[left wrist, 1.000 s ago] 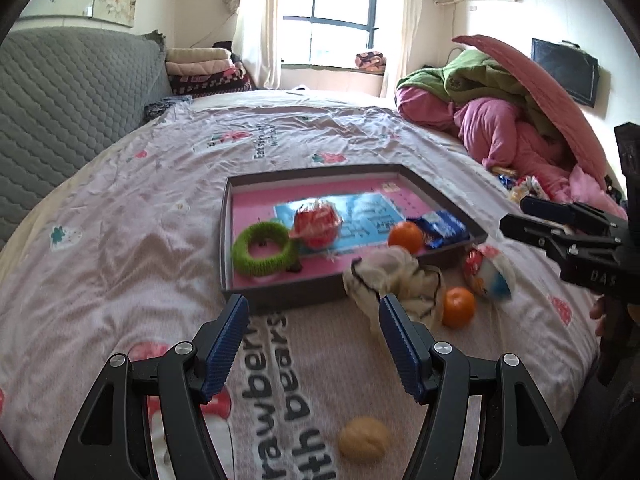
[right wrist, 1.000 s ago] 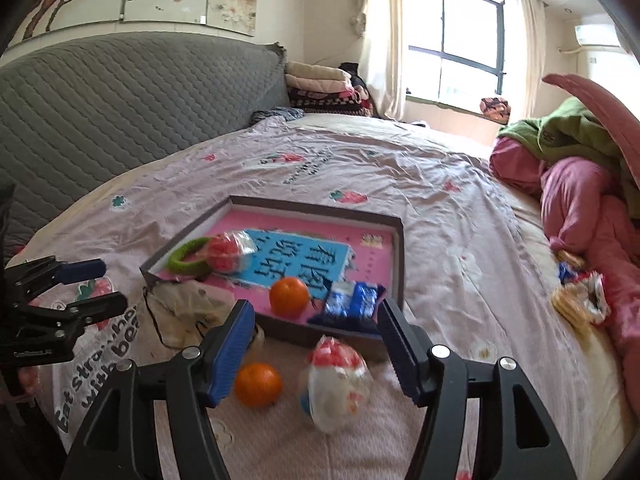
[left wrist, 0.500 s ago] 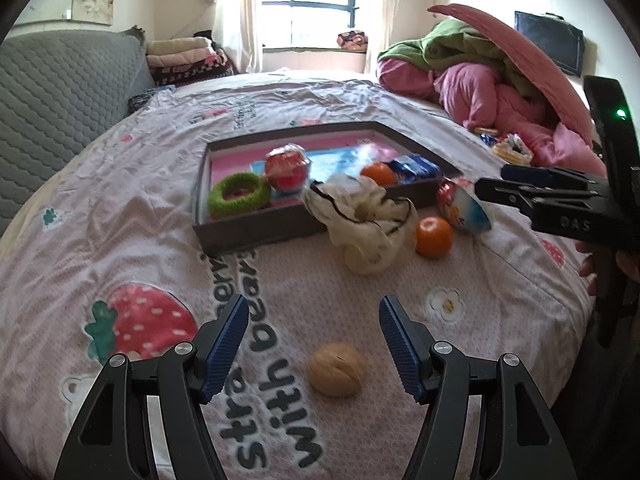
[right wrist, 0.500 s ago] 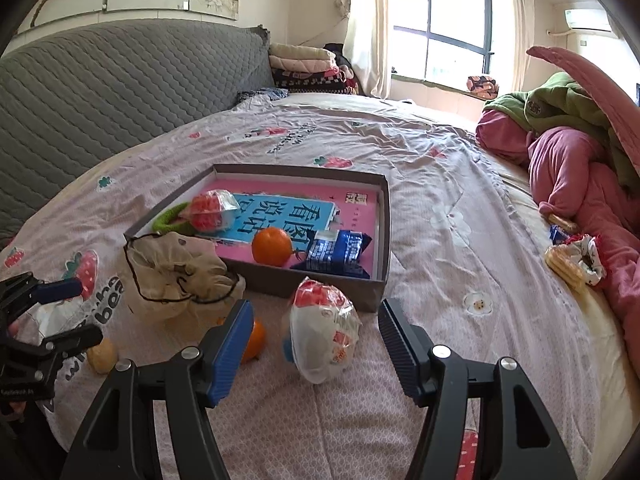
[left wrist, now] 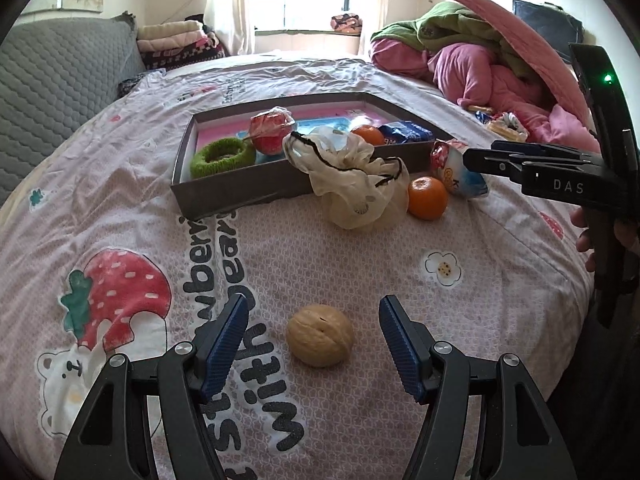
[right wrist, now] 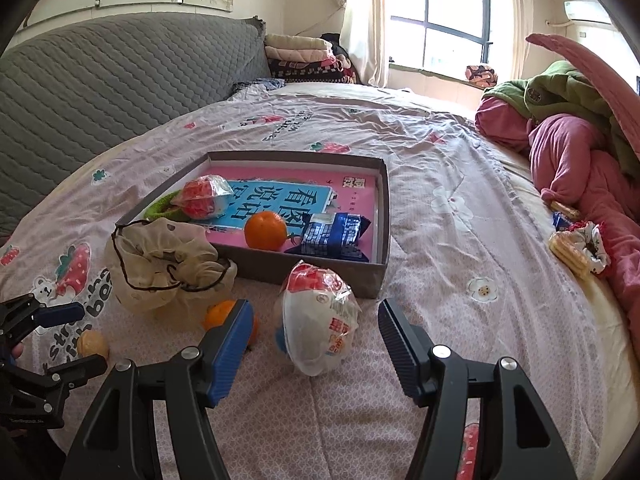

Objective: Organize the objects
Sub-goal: 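Close the left tool on the walnut while the right tool grasps the white wrapped item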

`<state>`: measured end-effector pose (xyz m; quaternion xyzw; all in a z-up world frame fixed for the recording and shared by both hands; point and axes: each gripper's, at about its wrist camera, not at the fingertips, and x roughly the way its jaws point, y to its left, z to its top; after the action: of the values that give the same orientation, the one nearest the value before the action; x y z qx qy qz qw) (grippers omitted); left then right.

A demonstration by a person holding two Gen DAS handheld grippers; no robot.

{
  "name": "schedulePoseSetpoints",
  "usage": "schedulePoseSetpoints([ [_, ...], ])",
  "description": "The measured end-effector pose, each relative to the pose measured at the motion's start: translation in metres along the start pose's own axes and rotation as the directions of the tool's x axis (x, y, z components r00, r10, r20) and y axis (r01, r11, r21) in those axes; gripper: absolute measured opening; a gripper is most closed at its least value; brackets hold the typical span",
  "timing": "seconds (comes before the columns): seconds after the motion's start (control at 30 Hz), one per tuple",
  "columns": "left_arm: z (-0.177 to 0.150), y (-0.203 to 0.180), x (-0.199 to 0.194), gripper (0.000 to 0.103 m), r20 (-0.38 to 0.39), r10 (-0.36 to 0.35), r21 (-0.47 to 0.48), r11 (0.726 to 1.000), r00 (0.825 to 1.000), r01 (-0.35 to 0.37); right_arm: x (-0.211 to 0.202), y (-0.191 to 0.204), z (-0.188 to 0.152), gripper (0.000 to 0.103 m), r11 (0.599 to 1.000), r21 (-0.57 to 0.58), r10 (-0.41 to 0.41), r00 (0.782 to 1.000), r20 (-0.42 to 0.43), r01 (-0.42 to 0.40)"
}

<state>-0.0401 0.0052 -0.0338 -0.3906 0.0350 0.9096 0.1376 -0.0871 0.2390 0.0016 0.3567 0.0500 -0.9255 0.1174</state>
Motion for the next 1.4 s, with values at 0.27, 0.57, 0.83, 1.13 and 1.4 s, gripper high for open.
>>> schedulePoseSetpoints([
  [0.27,-0.003,0.003,0.006,0.069,-0.013,0.005,-0.011,1.000,1.000,-0.006,0.007,-0.002,-0.003,0.064,1.000,0.005,-0.006,1.000,-0.023,0.006],
  [0.57,-0.007,0.004,0.015,0.048,-0.032,0.003,-0.016,1.000,0.999,-0.003,0.015,-0.006,-0.004,0.064,0.999,0.036,0.000,1.000,-0.032,0.001],
  [0.83,-0.008,-0.004,0.017,0.035,-0.026,0.014,0.023,1.000,1.000,-0.014,0.026,-0.005,-0.005,0.064,0.999,0.036,-0.003,0.999,-0.047,0.005],
  [1.13,-0.006,0.000,0.014,0.035,-0.015,0.001,-0.002,1.000,1.000,-0.001,0.030,-0.003,-0.007,0.053,0.999,0.035,0.016,0.998,-0.057,-0.014],
  [1.4,0.000,0.003,0.008,0.035,0.014,0.014,-0.009,1.000,1.000,-0.014,0.009,-0.009,0.000,0.053,0.996,0.073,0.046,0.998,0.037,-0.048],
])
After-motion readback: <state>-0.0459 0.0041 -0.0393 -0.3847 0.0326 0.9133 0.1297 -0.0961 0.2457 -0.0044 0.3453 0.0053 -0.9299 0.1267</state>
